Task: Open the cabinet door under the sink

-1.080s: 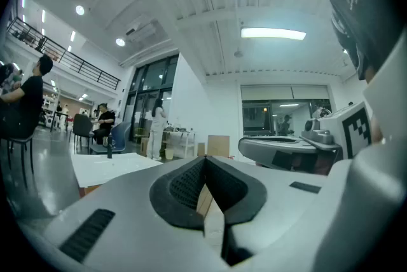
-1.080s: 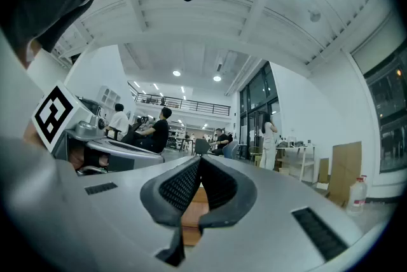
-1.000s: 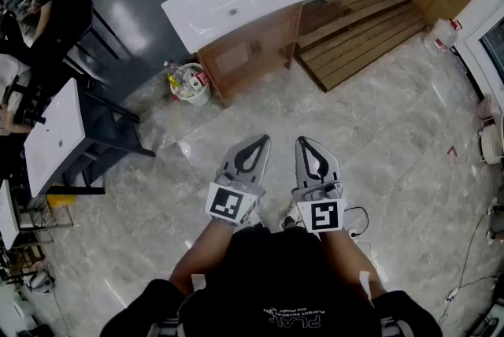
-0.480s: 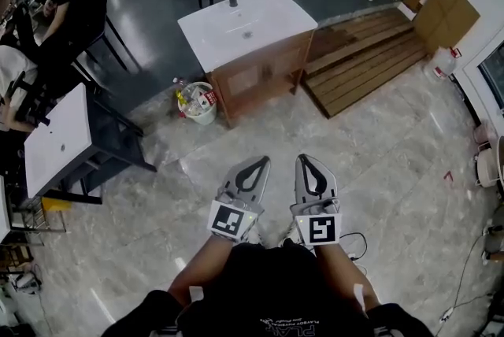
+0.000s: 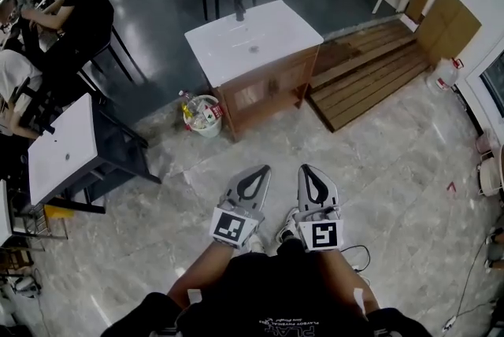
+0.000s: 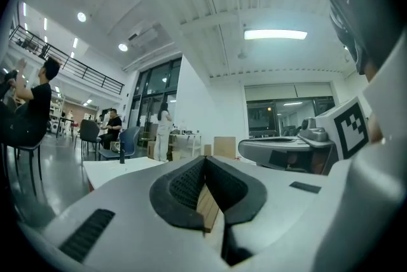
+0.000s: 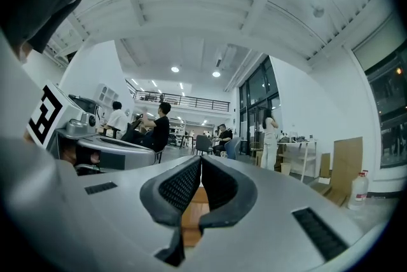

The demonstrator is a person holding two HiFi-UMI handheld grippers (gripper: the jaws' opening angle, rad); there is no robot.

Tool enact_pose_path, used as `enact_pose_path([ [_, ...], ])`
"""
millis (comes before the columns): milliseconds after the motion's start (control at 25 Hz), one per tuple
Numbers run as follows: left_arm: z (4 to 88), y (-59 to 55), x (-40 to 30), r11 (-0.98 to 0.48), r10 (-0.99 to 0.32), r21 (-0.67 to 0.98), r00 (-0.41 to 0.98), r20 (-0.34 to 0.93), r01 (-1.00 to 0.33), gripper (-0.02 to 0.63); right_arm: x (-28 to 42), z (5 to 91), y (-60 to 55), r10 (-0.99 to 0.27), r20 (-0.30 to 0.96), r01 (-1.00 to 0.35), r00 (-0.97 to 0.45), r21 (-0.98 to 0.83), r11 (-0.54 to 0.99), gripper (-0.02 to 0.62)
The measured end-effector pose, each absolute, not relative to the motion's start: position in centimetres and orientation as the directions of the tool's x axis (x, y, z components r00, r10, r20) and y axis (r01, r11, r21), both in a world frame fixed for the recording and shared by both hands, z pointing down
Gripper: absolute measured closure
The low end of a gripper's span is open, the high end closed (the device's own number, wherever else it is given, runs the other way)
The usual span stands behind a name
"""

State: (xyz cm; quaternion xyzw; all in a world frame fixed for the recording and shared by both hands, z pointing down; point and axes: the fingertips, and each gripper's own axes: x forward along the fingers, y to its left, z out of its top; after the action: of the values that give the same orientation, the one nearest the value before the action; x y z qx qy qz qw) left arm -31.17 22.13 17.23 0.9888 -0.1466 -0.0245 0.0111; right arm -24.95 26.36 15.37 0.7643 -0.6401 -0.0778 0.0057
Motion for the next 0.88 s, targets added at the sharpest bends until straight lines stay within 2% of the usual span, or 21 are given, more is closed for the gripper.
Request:
enact_pose_path([
  [640,17.4,16.3,-19.6,-0.92,-0.39,-0.044,0.921,-0.003,-0.39,0.583,-13.4,15.0,20.8,-0.984,-0.169,-0.991,0.062,0.109,-0.081,0.572],
  [880,18.3,15.8,-16.1,-0.91,-0.411,-0.078,0.91,0.051,-0.406,0.583,-10.2,14.9,19.9,-0.981,-0.193,-0.993,0.024,0.108,-0.045,0.572],
])
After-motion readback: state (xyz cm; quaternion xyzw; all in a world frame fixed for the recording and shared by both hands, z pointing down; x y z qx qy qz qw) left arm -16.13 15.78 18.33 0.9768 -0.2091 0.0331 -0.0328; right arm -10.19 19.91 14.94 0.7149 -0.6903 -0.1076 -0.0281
